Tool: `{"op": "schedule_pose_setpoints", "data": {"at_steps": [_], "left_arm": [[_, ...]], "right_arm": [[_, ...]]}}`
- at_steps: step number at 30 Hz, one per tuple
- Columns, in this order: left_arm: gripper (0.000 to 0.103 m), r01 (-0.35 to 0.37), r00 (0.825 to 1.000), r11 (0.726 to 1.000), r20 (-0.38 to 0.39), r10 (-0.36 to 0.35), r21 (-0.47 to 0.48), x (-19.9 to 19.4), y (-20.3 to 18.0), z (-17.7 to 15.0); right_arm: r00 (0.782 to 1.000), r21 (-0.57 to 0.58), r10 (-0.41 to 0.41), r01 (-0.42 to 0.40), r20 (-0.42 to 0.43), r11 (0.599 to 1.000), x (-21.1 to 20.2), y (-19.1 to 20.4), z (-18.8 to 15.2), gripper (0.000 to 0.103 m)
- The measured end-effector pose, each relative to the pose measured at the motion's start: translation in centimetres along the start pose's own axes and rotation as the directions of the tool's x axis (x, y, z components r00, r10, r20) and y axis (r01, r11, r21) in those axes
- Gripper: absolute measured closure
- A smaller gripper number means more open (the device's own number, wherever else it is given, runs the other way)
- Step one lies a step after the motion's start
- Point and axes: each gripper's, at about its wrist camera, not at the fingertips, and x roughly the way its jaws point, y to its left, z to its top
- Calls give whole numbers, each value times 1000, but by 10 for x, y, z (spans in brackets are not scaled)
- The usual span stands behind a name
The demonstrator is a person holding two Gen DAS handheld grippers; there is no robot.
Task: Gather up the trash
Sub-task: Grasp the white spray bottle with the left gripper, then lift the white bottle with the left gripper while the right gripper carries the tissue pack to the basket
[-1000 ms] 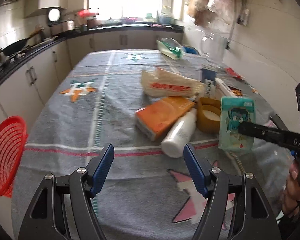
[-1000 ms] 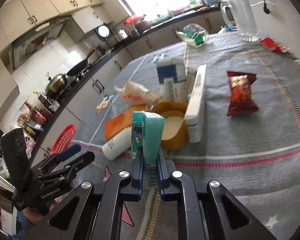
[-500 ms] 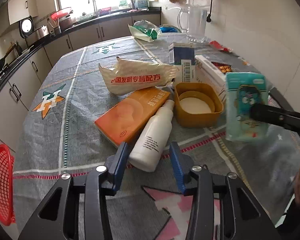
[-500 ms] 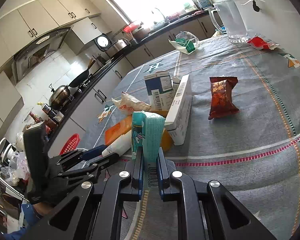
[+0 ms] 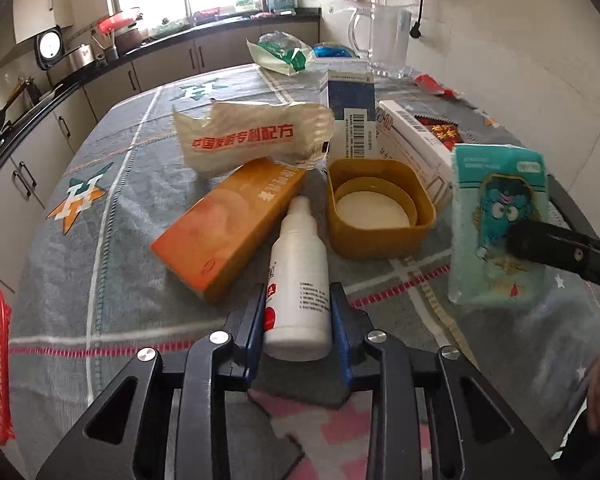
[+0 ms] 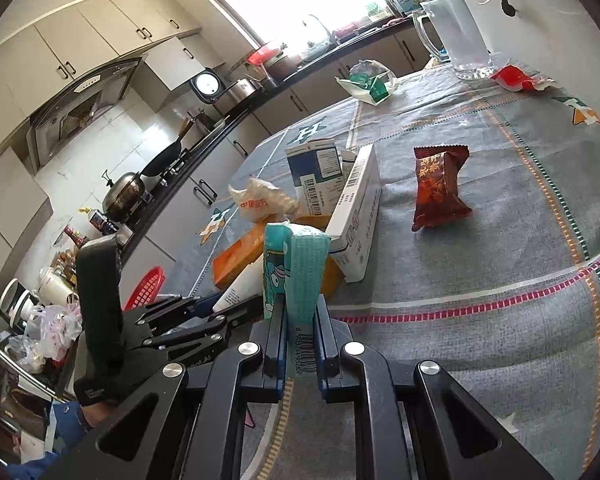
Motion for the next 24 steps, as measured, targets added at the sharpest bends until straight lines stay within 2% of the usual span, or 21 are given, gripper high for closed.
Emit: {"op": "schedule_pose_setpoints", "data": {"at_steps": [9, 17, 24], "left_arm": [[74, -16, 996, 994, 90, 26, -109, -45, 21, -33], [74, -27, 987, 986, 153, 52, -163, -74, 35, -55], [74, -37, 981, 982, 179, 71, -185, -85, 45, -61]], "right_arm": [[1000, -47, 12, -13, -25, 999, 8, 26, -7, 90], [998, -102, 12, -18, -54, 995, 12, 52, -20, 90], [998, -133, 3, -12, -66, 991, 12, 70, -23, 90]]}}
